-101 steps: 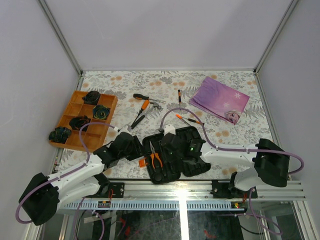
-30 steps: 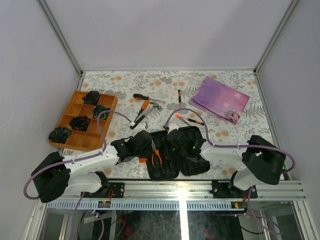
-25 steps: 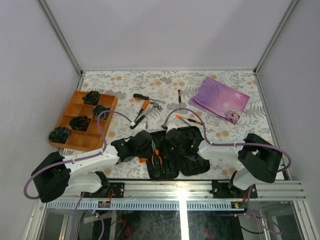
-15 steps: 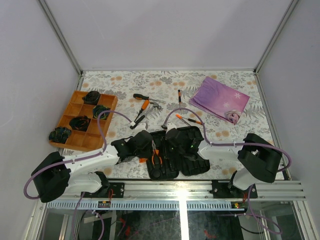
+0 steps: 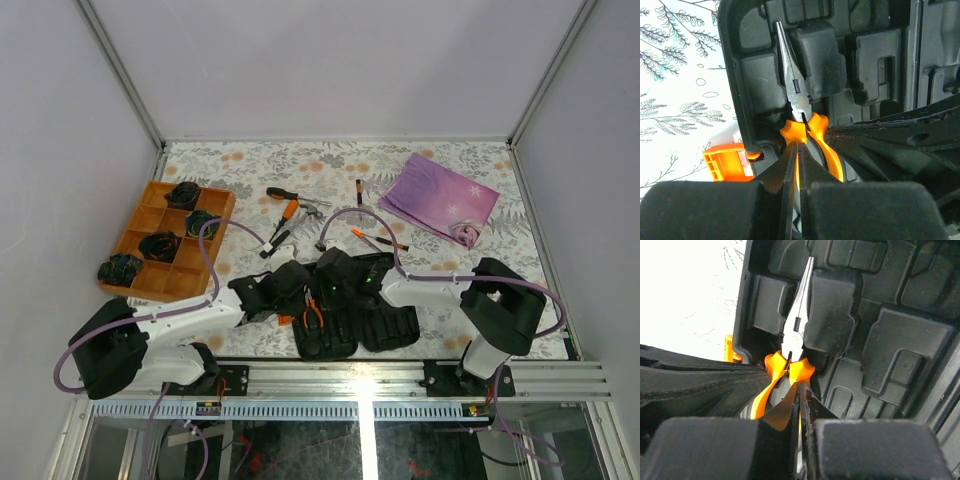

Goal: Sort the tools into containers
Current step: Adjust the pliers in the storage box.

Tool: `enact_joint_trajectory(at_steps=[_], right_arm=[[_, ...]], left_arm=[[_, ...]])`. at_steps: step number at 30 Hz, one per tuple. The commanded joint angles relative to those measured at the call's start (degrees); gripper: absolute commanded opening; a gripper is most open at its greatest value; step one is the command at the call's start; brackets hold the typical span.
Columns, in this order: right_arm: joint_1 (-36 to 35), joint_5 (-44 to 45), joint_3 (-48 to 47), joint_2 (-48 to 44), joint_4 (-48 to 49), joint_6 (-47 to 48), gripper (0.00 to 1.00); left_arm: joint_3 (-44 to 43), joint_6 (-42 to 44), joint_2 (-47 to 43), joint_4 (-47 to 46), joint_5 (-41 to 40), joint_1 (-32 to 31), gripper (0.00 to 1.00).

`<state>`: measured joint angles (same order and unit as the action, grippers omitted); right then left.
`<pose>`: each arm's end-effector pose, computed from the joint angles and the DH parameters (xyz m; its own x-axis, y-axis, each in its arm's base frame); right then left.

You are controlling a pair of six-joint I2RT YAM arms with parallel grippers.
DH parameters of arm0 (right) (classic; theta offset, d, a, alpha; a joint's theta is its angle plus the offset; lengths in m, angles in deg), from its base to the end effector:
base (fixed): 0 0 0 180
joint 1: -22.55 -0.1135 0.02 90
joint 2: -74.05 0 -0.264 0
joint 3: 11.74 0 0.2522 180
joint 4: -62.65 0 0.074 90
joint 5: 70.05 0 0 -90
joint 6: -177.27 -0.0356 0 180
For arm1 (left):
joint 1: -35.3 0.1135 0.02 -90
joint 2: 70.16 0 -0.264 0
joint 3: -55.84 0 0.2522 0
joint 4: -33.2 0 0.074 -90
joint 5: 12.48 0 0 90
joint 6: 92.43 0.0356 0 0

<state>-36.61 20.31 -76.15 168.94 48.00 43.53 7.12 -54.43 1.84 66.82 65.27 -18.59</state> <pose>0.1730 0.2894 0.1709 -0.8545 -0.0826 -0.5128 -0.3675 0.7938 0.4846 0.1414 -0.1810 0.1738 -0.8723 -0.1109 -0.4763 0.0550 0.9455 -0.3209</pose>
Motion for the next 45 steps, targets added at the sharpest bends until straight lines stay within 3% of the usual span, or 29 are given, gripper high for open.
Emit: enact_joint_trajectory(at_steps=[1, 18, 30, 45], right_arm=[[-0.9, 2.5, -1.0, 2.6, -6.2, -2.1, 0.0], [-1.6, 3.9, -2.1, 2.7, -7.8, -2.3, 0.0], [-1.3, 6.1, 3.3, -2.5, -6.1, -6.8, 0.0], [0.1, 1.6, 9.8, -2.2, 0.8, -9.8, 0.0]], left_arm=[[3.9, -2.0, 4.4, 6.7, 0.7, -1.4, 0.0], [4.5, -4.4, 9.7, 6.9, 0.7, -3.2, 0.0], [5.4, -8.9, 19.0, 3.8, 5.7, -6.2, 0.0], [7.9, -13.0, 33.6, -4.7, 11.5, -10.0, 0.0]])
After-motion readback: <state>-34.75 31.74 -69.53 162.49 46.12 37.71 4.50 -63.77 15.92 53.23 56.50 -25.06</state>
